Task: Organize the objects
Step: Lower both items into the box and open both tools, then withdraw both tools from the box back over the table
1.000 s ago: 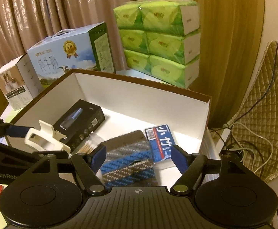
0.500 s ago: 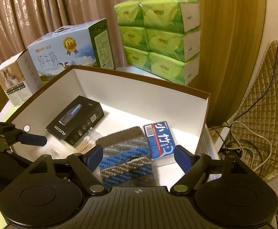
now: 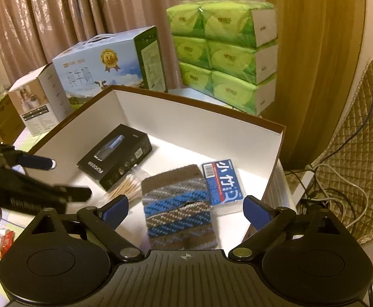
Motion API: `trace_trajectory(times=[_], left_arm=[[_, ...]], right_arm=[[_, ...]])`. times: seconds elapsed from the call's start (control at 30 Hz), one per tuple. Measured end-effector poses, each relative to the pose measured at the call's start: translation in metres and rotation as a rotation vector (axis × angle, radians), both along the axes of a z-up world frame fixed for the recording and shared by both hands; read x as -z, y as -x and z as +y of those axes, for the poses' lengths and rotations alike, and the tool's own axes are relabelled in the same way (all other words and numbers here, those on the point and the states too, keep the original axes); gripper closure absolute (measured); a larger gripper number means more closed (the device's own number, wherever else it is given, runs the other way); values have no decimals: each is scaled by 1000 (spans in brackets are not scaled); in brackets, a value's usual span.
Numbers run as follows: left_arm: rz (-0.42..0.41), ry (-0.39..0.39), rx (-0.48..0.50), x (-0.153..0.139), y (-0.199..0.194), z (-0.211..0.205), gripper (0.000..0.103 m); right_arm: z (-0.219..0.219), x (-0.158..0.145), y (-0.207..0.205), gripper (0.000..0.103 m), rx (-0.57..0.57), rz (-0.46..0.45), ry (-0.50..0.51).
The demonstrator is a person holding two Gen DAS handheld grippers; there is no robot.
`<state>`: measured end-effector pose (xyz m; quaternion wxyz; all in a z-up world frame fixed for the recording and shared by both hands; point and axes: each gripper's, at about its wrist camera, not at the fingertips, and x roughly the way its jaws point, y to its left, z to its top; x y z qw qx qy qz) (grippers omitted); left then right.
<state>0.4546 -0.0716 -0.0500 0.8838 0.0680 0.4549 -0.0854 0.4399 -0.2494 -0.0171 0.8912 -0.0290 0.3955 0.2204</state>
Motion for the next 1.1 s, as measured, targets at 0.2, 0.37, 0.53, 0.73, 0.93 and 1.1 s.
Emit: trace_trajectory(times=[0.2, 0.37, 0.53, 0.73, 0.93, 1.1], left_arm=[[-33, 28, -48, -21, 13, 17, 11], [-44, 44, -92, -34, 28, 27, 11], [-64, 64, -128, -45, 51, 36, 11], [-73, 78, -166, -55, 82, 45, 11], [-86, 92, -189, -64, 114, 52, 11], [-87, 104, -218, -66, 139, 59, 11]], right_arm=[[-2, -5, 11, 2, -1, 4, -15], [-4, -13, 24, 2, 0, 6, -38], [-4, -23, 40, 2, -7, -4, -59], [-2, -33, 61, 2, -27, -15, -80], [0, -42, 82, 2, -43, -22, -103], [5, -46, 100, 2, -70, -22, -111]])
